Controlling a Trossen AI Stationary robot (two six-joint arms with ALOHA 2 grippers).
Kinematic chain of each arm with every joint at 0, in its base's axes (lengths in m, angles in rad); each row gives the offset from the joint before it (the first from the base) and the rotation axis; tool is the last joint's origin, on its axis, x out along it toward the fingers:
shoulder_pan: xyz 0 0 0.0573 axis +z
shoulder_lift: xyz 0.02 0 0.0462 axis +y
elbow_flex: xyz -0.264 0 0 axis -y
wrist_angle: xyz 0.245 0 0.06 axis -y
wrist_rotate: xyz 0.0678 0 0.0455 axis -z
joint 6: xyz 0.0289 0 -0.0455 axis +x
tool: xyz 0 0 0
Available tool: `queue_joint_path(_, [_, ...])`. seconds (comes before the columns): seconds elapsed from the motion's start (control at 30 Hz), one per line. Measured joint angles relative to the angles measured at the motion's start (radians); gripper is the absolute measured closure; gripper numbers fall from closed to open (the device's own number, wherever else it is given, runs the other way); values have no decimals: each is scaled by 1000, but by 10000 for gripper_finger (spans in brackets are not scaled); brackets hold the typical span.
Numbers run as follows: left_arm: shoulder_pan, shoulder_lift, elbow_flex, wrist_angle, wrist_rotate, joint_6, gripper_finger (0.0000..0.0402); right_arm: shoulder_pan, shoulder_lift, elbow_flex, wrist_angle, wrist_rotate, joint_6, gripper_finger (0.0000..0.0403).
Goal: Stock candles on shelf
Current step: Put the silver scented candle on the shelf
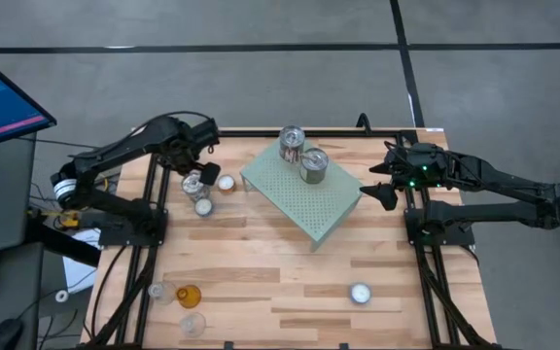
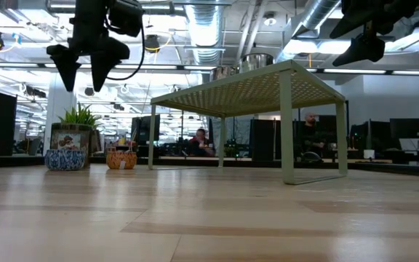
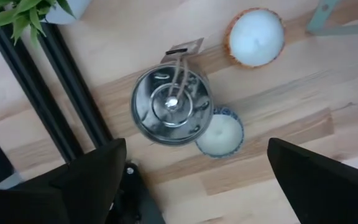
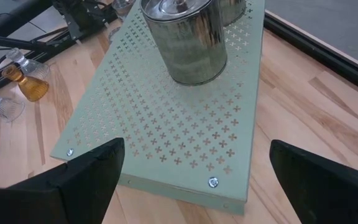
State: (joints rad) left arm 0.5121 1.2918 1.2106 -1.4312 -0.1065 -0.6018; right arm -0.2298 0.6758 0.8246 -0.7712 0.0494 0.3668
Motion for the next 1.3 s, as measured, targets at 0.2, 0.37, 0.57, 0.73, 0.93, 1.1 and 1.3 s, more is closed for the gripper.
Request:
queue_joint_path(0.2, [-1,-50,0,26,0,-9,13,0,0,0,0,1,-3,13])
queue_joint_path(0.37, [0,-87,0,28,17,13,11,0,0,0,0,1,-19,13])
queue_joint_path(0.57, [-4,-92,0,37,49,55,10,0,0,0,-1,2,-26,13])
queue_joint_path(0.73, [3,-82,-1,40,53,94,10,0,0,0,-9,2,-26,13])
queue_joint_path(0.93, [44,-81,-94,53,63,169,13,0,0,0,-10,2,-26,13])
queue_joint_path(1.1, [69,-81,-212,114,102,187,15,0,0,0,-12,1,-26,13])
queue_joint_path(1.3, [69,-81,-275,219,91,204,18,0,0,0,-22,1,-26,13])
